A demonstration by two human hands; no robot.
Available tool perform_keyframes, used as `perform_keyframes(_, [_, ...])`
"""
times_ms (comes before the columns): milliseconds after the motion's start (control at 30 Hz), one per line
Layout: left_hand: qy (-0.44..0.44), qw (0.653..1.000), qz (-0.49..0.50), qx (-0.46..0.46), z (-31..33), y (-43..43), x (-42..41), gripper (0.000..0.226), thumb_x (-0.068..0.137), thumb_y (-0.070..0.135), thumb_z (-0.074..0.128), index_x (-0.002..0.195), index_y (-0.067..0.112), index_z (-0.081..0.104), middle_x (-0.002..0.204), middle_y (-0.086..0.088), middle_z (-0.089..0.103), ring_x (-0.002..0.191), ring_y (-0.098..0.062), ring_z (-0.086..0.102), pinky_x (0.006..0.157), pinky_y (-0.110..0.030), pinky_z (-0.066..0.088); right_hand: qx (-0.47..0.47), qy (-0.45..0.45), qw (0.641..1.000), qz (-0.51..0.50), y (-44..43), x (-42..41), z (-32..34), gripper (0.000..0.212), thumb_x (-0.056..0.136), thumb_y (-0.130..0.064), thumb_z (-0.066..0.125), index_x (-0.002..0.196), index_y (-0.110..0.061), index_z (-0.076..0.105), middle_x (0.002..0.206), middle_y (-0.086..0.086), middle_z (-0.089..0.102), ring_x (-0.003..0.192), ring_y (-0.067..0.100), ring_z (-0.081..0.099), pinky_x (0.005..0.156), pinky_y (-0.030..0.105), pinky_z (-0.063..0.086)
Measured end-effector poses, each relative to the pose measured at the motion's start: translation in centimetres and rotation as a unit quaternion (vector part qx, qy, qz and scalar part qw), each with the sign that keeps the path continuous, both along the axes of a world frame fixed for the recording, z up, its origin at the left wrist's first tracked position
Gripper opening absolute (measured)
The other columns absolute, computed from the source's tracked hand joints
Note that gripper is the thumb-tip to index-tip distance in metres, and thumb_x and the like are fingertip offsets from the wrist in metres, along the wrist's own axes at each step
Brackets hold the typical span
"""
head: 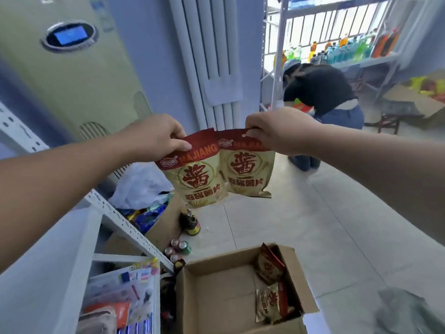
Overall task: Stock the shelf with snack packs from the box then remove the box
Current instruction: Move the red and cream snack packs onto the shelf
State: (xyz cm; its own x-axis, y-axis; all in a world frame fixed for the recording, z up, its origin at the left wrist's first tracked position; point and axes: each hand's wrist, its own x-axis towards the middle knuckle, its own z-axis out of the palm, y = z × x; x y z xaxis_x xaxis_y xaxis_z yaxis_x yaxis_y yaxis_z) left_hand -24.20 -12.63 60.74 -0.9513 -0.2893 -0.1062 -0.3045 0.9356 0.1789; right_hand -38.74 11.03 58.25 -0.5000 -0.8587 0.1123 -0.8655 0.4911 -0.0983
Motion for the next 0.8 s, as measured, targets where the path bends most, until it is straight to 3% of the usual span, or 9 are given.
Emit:
perform_keyframes(233, [0.028, 0.995, 0.093, -0.039, 8.2, -1.1, 8.8, 0.014, 0.089, 0.043, 0.071, 0.087, 0.03, 0.071, 0.082, 0.011, 0.072, 0.077, -0.007, 0.067, 0.072, -0.03, 0.055, -0.072, 0.039, 0.99, 0.113, -4.7, 3.2, 6.4, 0.024, 0.105, -0.038, 0.042, 0.098, -0.022, 0.059, 0.076, -0.002, 0.062, 0.068, 0.016, 0.057, 0.057, 0.033, 0.046])
perform_keyframes(333, [0.036, 0.989, 0.132, -0.059, 10.2, -1.0, 13.5, 0.017, 0.09, 0.043, 0.07, 0.094, 0.026, 0.074, 0.086, 0.009, 0.073, 0.079, -0.009, 0.068, 0.074, -0.032, 0.057, -0.084, 0.046, 0.982, 0.165, -7.0, 5.3, 7.7, 0.023, 0.105, -0.037, 0.043, 0.094, -0.024, 0.059, 0.074, -0.002, 0.062, 0.069, 0.018, 0.057, 0.054, 0.03, 0.039])
perform_keyframes(500, [0.063, 0.971, 0.213, -0.087, 12.7, -0.9, 23.0, 0.016, 0.089, 0.045, 0.069, 0.092, 0.03, 0.074, 0.083, 0.016, 0.07, 0.077, -0.003, 0.064, 0.067, -0.03, 0.052, -0.09, 0.054, 0.96, 0.261, -11.2, 10.7, 10.4, 0.022, 0.105, -0.034, 0.043, 0.096, -0.025, 0.061, 0.069, -0.005, 0.06, 0.063, 0.007, 0.053, 0.057, 0.035, 0.046])
perform_keyframes(700, [0.082, 0.944, 0.303, -0.103, 14.8, -0.6, 34.3, 0.014, 0.089, 0.042, 0.071, 0.088, 0.028, 0.073, 0.082, 0.013, 0.072, 0.076, -0.003, 0.065, 0.064, -0.025, 0.049, -0.109, 0.072, 0.933, 0.336, -15.9, 18.6, 13.1, 0.024, 0.105, -0.035, 0.044, 0.095, -0.022, 0.061, 0.07, -0.006, 0.061, 0.063, 0.005, 0.053, 0.05, 0.027, 0.034])
perform_keyframes(800, [0.097, 0.929, 0.346, -0.092, 15.4, -0.3, 39.8, 0.012, 0.088, 0.043, 0.071, 0.084, 0.032, 0.071, 0.078, 0.015, 0.072, 0.071, 0.0, 0.065, 0.058, -0.025, 0.044, -0.124, 0.044, 0.915, 0.381, -18.0, 23.1, 13.7, 0.026, 0.105, -0.033, 0.046, 0.094, -0.017, 0.063, 0.073, -0.002, 0.064, 0.064, 0.009, 0.056, 0.052, 0.028, 0.037])
